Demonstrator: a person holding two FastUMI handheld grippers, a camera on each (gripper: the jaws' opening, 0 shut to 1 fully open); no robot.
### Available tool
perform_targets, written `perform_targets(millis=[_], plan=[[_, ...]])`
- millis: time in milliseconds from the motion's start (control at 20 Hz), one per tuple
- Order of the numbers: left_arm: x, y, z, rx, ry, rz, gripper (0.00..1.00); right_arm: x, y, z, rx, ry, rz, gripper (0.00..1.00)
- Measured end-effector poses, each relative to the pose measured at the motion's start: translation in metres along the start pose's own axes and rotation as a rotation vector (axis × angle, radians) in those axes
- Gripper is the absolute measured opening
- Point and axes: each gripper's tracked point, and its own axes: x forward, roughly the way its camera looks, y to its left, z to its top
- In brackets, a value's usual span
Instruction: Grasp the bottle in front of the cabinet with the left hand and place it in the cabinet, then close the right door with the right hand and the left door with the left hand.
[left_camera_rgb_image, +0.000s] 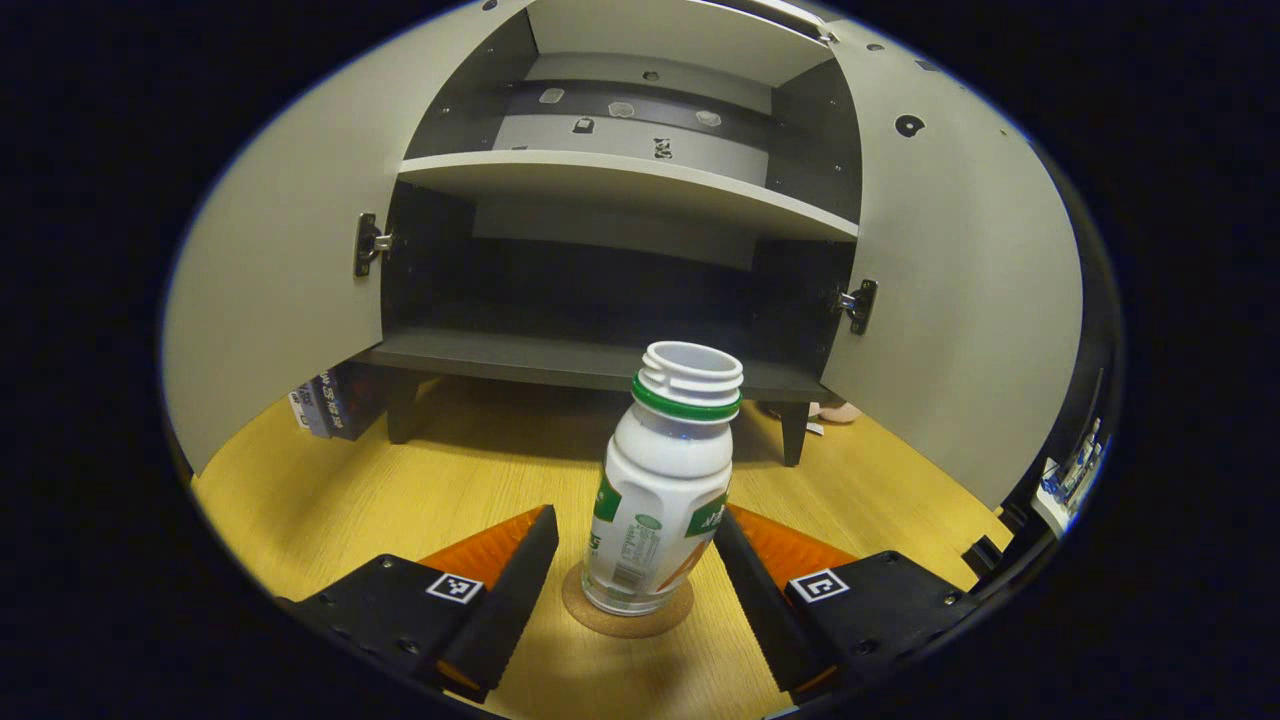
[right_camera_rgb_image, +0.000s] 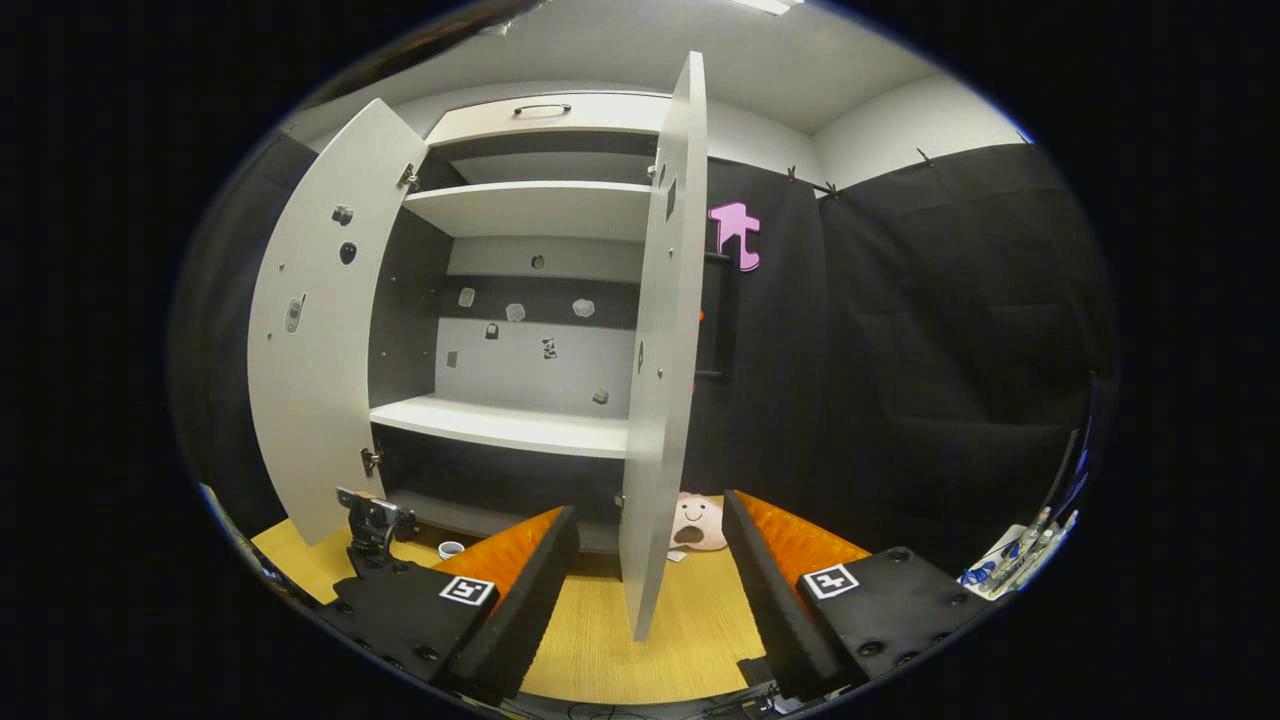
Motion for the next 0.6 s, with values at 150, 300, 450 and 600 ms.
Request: perform_targets(millis=[150,300,450,600], plan=[[0.004,-0.004,0.003,0.027,0.004,-0.013,0.92,0.001,-0.005,-0.007,0.013,0.018,-0.001,0.96],[-0.001,-0.011,0.022,0.107,0.008,-0.031,0.72,0.004,-0.010,-0.006,0.024,0.015,0.003,0.96],[-0.015,-0.022,0.059,0.192,-0.018,-0.048,0.72,0.007,-0.015,-0.003,0.025,0.007,0.019,0.96],[-0.034,-0.031,0.100,0.221,-0.030,-0.056,0.72,0.011,-0.013,0.002,0.038,-0.005,0.054,0.96]])
